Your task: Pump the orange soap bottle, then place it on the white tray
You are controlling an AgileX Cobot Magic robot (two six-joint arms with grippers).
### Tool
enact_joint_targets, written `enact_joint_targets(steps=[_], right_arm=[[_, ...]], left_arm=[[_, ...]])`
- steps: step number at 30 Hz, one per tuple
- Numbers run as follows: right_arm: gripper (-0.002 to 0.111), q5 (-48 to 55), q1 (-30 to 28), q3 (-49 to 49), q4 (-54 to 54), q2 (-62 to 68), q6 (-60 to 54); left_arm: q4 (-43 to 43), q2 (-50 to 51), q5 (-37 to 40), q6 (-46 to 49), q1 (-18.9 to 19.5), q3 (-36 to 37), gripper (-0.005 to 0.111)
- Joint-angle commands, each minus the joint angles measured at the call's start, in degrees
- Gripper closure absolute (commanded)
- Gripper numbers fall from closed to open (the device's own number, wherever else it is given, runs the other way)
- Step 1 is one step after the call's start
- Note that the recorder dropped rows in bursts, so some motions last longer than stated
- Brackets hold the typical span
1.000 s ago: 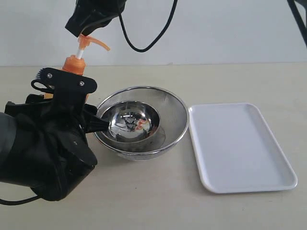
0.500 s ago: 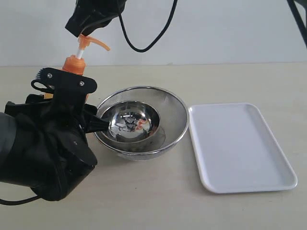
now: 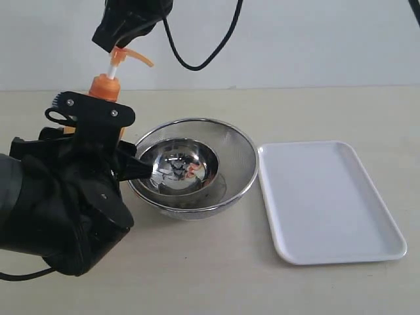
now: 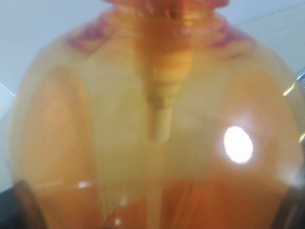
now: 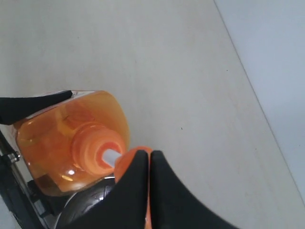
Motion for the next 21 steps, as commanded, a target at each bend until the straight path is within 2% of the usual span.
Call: enact_joint_targets(steps=[1,21], right_arm=[[0.109,-0.8,0.2,0.3,-0.9,-1.7,0.3],[0.109,-1.9,0.2,0.3,-4.2,-1.1,1.6]], left_arm=[[3.6,-0.6,3.6,-0.3,-0.4,-0.4,0.102],[3.6,-0.6,2.6,-0.3,-0.4,-0.4,0.102]])
